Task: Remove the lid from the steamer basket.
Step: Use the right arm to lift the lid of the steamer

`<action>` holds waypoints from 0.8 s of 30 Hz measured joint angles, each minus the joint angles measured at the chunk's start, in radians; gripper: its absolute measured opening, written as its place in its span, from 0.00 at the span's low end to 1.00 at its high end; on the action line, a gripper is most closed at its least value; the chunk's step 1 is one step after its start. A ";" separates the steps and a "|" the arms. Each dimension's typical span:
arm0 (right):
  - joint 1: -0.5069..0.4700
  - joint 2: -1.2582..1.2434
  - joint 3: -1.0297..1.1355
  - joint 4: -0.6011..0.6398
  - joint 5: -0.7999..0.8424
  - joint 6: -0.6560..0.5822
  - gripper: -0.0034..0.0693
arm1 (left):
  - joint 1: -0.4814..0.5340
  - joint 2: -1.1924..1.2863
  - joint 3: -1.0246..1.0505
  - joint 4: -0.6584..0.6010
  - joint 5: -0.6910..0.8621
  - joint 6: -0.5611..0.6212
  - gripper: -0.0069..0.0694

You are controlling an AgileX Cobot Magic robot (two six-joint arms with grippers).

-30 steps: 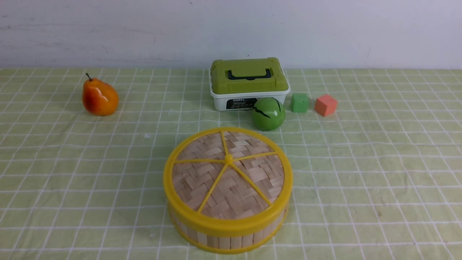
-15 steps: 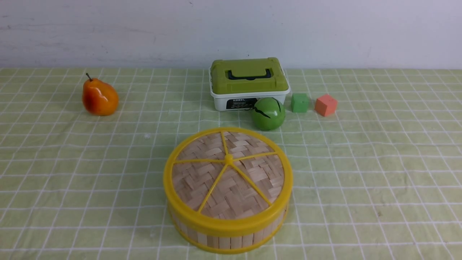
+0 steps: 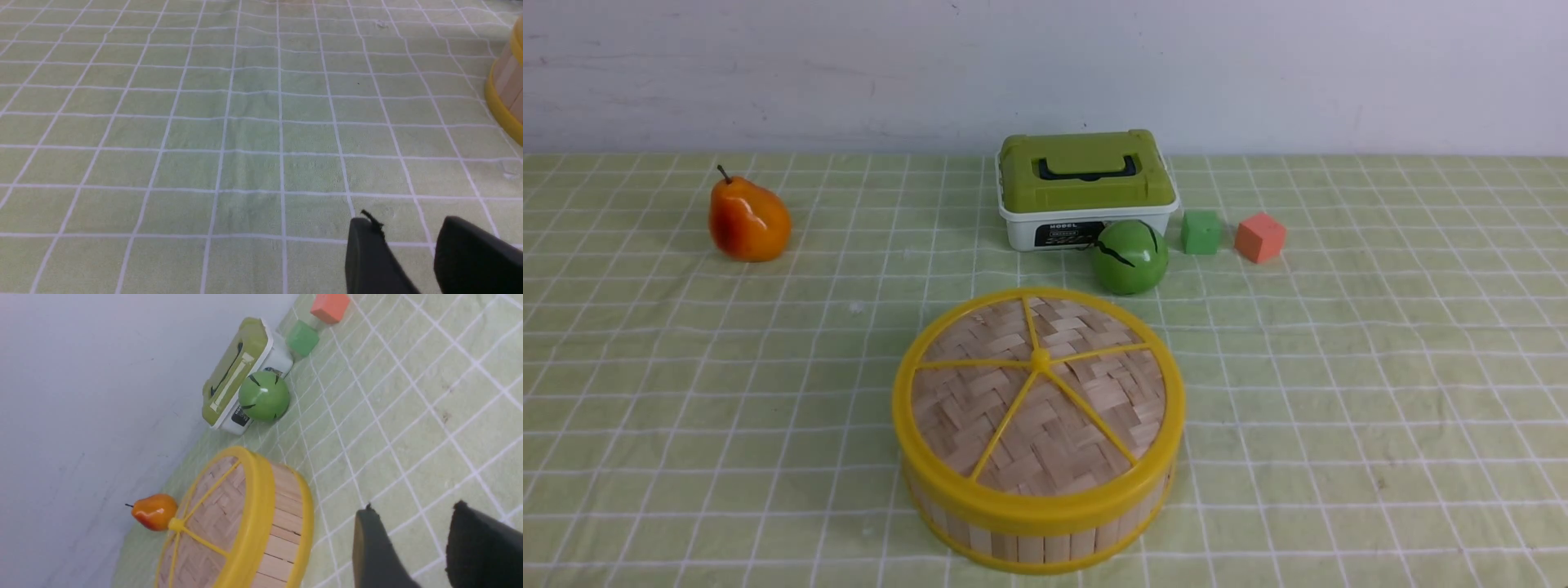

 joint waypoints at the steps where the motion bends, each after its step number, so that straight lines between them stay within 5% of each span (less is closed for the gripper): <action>1: 0.000 0.000 0.000 -0.002 0.002 0.000 0.37 | 0.000 0.000 0.000 0.000 0.000 0.000 0.40; 4: 0.000 0.031 -0.119 -0.056 0.041 -0.170 0.29 | 0.000 0.000 0.000 0.000 0.000 0.000 0.40; 8: 0.000 0.329 -0.507 -0.243 0.289 -0.406 0.05 | 0.000 0.000 0.000 0.003 0.000 0.000 0.40; 15: 0.010 0.841 -1.072 -0.278 0.786 -0.671 0.03 | 0.000 0.000 0.000 0.003 0.000 0.000 0.40; 19: 0.092 1.015 -1.243 -0.276 0.874 -0.719 0.05 | 0.000 0.000 0.000 0.003 0.000 0.000 0.40; 24: 0.369 1.247 -1.429 -0.467 0.895 -0.647 0.05 | 0.000 0.000 0.000 0.003 0.000 0.000 0.40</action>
